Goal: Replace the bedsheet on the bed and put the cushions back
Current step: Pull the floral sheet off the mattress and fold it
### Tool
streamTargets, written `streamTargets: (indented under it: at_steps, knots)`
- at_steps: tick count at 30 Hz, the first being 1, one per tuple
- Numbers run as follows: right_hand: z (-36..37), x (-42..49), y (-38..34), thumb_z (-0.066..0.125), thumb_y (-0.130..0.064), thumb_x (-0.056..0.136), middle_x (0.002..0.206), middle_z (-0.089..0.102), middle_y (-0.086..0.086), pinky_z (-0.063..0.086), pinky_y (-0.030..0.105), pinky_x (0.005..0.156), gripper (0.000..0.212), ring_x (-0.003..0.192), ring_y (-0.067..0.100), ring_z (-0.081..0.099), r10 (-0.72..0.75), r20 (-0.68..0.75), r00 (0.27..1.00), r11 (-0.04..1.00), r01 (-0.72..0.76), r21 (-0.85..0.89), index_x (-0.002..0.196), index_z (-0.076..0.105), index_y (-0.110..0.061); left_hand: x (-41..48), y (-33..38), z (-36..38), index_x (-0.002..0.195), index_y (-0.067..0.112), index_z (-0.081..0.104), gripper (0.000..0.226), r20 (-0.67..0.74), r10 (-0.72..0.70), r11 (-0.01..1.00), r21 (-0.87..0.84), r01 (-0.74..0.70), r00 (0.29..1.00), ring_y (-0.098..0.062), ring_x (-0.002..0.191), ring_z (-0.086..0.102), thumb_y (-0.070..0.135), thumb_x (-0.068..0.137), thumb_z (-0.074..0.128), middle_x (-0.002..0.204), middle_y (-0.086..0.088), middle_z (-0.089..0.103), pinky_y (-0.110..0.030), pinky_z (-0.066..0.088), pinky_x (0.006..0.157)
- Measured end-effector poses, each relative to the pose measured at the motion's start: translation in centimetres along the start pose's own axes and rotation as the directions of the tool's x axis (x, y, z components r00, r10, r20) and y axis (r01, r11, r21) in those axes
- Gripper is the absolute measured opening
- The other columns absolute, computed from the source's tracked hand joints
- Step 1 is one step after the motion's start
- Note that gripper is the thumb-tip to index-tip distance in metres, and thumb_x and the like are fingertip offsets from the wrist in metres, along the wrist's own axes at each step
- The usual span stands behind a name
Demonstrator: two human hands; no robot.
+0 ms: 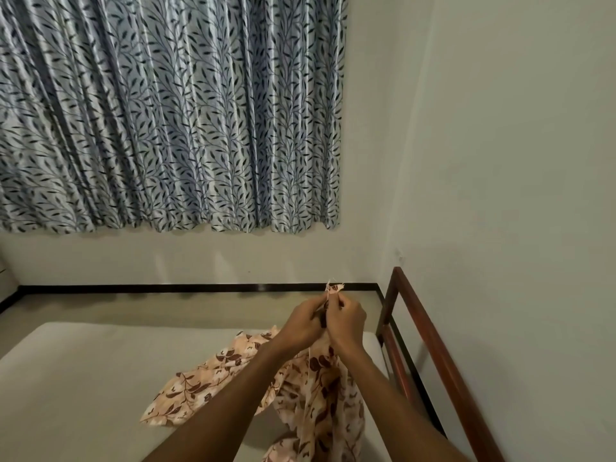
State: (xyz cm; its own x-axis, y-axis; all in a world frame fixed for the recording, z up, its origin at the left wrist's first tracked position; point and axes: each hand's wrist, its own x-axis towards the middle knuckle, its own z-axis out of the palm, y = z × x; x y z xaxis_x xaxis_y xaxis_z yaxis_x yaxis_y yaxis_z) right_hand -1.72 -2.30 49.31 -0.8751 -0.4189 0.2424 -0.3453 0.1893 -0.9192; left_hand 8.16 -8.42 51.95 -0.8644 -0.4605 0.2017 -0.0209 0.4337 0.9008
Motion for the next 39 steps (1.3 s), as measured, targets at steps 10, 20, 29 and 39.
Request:
streamTargets:
  at_steps: [10,20,29,39]
  knots:
    - [0.5,-0.7,0.5,0.047,-0.047,0.107,0.098,0.068,0.002,0.059,0.028,0.080,0.038,0.089,0.010,0.068,0.074,0.045,0.996,0.988,-0.080,0.132,0.098,0.070,-0.018,-0.6,1.1,0.2,0.128,0.029,0.067,0.035,0.045,-0.117,0.990,-0.080,0.120,0.992,-0.013,0.103,0.071,0.015,0.106,0.044,0.111,0.005,0.074,-0.031,0.061,0.086]
    - [0.0,-0.3,1.5,0.061,-0.016,0.100,0.111,0.063,-0.001,0.058,0.025,0.085,0.023,0.102,0.011,0.064,-0.083,0.125,0.989,0.996,0.085,-0.009,0.123,0.064,-0.016,-0.1,3.4,-1.4,0.125,0.041,0.073,0.047,0.170,-0.233,0.909,-0.313,0.276,0.958,-0.024,0.095,0.071,0.025,0.104,0.034,0.120,-0.012,0.071,-0.044,0.059,0.076]
    - [-1.5,0.7,1.2,0.050,-0.014,0.107,0.097,0.072,-0.003,0.058,0.023,0.076,0.027,0.088,0.006,0.068,-0.104,0.066,0.992,0.992,0.099,0.078,0.119,0.074,-0.017,3.1,0.5,-2.3,0.123,0.021,0.073,0.027,-0.097,-0.166,0.969,-0.200,0.144,0.981,-0.020,0.096,0.073,0.011,0.103,0.058,0.107,-0.002,0.078,-0.034,0.060,0.081]
    - [-2.9,1.5,0.5,0.051,-0.017,0.106,0.108,0.074,-0.006,0.060,0.032,0.091,0.029,0.100,0.006,0.069,-0.090,0.087,0.992,0.986,0.077,0.145,0.125,0.073,-0.017,5.7,0.6,-3.3,0.142,0.021,0.062,0.054,0.252,-0.113,0.953,-0.247,0.177,0.961,-0.032,0.123,0.065,-0.005,0.094,0.064,0.128,-0.014,0.071,-0.043,0.051,0.109]
